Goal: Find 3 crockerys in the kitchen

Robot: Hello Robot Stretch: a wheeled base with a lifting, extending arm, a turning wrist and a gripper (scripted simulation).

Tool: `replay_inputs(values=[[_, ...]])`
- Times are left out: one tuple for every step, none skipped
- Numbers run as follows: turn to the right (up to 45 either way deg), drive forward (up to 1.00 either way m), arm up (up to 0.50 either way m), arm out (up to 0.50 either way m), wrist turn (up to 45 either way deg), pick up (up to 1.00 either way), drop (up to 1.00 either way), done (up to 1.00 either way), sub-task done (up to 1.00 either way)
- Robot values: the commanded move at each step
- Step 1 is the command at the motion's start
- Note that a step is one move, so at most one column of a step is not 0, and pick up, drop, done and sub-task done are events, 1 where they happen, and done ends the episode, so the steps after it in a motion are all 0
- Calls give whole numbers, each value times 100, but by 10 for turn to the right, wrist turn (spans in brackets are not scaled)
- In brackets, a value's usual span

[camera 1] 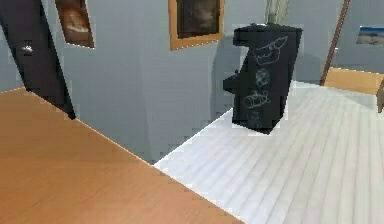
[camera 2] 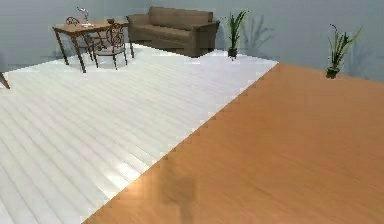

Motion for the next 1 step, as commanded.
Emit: replay_inputs(values=[[-450,0,0,0,0,0,0,0,0]])
